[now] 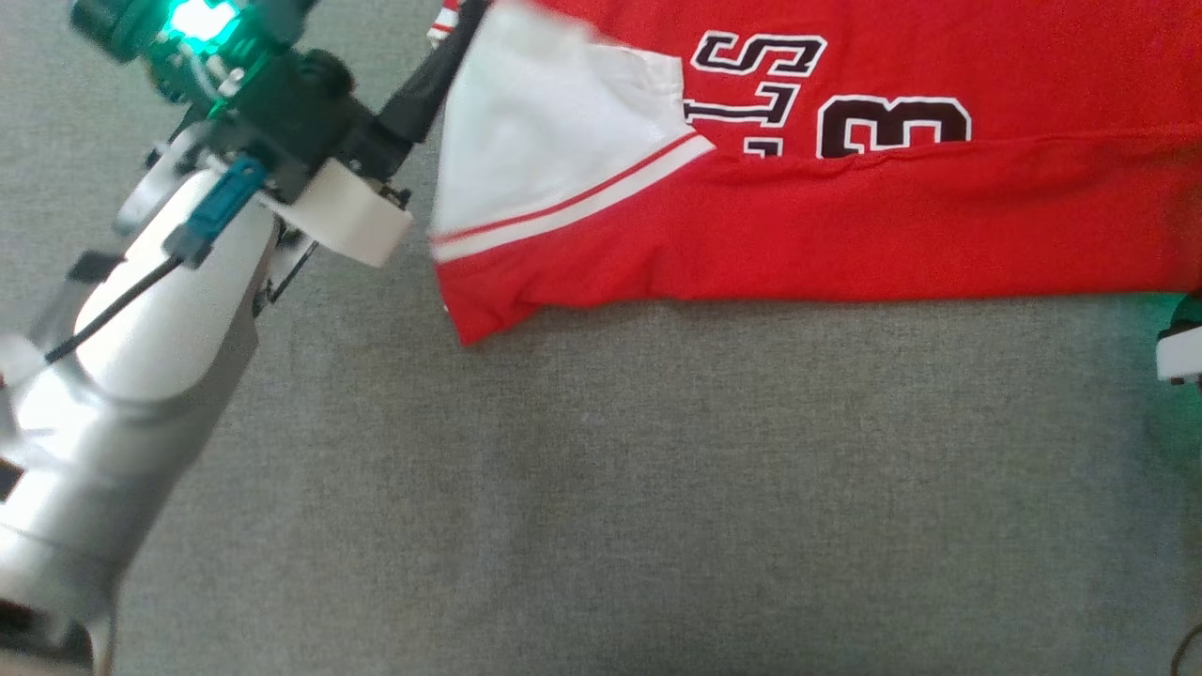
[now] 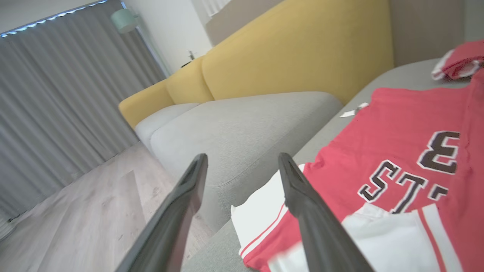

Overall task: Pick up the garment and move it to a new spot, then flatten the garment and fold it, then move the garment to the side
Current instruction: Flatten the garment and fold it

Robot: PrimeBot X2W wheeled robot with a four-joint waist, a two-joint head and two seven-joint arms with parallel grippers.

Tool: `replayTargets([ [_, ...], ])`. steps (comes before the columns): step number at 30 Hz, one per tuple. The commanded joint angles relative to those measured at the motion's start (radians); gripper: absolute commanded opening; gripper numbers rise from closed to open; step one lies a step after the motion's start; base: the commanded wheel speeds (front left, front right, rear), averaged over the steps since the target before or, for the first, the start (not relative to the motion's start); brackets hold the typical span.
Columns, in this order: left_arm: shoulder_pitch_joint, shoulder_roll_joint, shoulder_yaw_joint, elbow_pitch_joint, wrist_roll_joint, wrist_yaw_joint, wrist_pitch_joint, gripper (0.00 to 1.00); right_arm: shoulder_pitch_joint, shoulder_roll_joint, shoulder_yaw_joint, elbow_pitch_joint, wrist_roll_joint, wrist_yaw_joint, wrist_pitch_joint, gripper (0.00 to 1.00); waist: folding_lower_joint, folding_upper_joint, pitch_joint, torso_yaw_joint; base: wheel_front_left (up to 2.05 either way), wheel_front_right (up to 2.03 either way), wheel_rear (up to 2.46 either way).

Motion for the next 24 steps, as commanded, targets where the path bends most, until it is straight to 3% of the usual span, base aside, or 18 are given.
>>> replayTargets([
  [1,0.026,0.024,0.073,-0.021,-0.020,0.028,-0.004,1.00,0.005,-0.002,0.005,-0.018,-0.009,-0.001,-0.021,1.00,-0.0001,0.0000,-0.017,0.002,0.00,0.00,0.00],
  [7,0.276,-0.030,0.200,-0.071,-0.116,0.105,-0.004,1.00,0.037,0.039,-0.003,0.002,-0.002,-0.001,-0.061,1.00,-0.0001,0.0000,-0.083,0.009,0.00,0.00,0.00],
  [10,0.421,-0.072,0.240,-0.085,-0.169,0.112,-0.004,1.00,0.066,0.057,-0.006,0.009,0.000,-0.001,-0.072,1.00,-0.0001,0.0000,-0.117,0.011,0.00,0.00,0.00],
  [15,0.583,-0.142,0.245,-0.051,-0.236,0.080,-0.004,1.00,0.104,0.072,-0.006,0.031,0.010,-0.001,-0.085,1.00,-0.0001,0.0000,-0.160,0.009,0.00,0.00,0.00],
  [24,0.615,-0.183,0.184,0.057,-0.261,0.021,0.020,1.00,0.118,0.067,0.000,0.044,0.018,-0.001,-0.090,1.00,-0.0001,0.0000,-0.171,-0.005,0.00,0.00,0.00],
])
